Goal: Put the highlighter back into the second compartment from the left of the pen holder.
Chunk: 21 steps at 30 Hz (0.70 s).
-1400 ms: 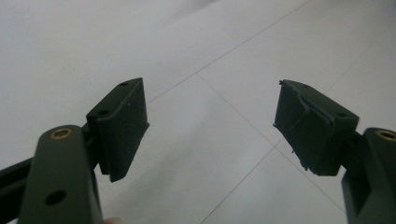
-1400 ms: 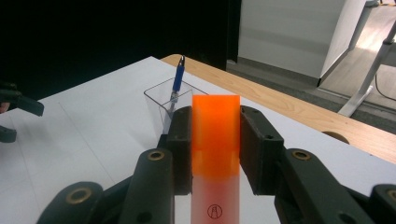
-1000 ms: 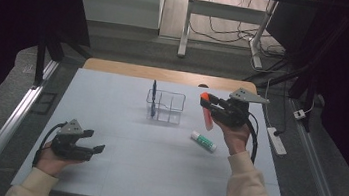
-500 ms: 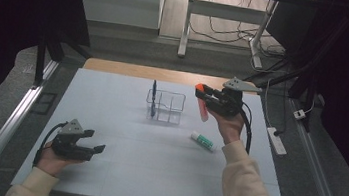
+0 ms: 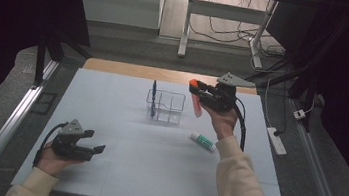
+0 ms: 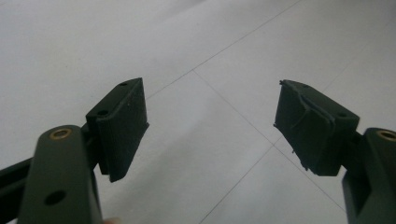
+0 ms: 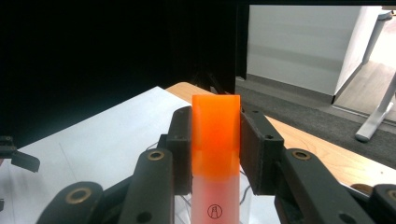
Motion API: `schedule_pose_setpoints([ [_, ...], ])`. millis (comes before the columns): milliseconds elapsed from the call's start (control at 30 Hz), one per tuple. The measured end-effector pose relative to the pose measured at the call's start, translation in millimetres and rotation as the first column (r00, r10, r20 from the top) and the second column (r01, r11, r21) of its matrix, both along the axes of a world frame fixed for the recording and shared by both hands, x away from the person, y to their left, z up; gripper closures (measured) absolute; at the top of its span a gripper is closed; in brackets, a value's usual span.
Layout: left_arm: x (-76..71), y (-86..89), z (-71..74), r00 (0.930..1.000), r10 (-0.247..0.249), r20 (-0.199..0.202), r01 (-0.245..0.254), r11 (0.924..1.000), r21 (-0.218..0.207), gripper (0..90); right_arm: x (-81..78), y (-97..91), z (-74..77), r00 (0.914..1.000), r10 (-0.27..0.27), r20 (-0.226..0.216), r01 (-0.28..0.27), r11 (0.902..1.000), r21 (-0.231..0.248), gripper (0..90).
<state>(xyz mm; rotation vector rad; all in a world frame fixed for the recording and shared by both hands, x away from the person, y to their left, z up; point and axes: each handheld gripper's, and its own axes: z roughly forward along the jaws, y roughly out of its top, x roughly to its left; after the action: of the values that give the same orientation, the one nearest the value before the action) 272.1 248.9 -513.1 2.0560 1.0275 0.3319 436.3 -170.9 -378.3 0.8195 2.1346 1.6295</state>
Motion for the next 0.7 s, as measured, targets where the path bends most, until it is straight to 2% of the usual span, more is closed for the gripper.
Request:
schedule_pose_setpoints([
  [700,-0.1,0.8,0.1,1.0000,-0.001,0.000,0.001,1.0000,-0.003,25.0,12.2,30.9,1.7,0.9994,0.034,-0.005,-0.034,0.9994,0.000,66.9],
])
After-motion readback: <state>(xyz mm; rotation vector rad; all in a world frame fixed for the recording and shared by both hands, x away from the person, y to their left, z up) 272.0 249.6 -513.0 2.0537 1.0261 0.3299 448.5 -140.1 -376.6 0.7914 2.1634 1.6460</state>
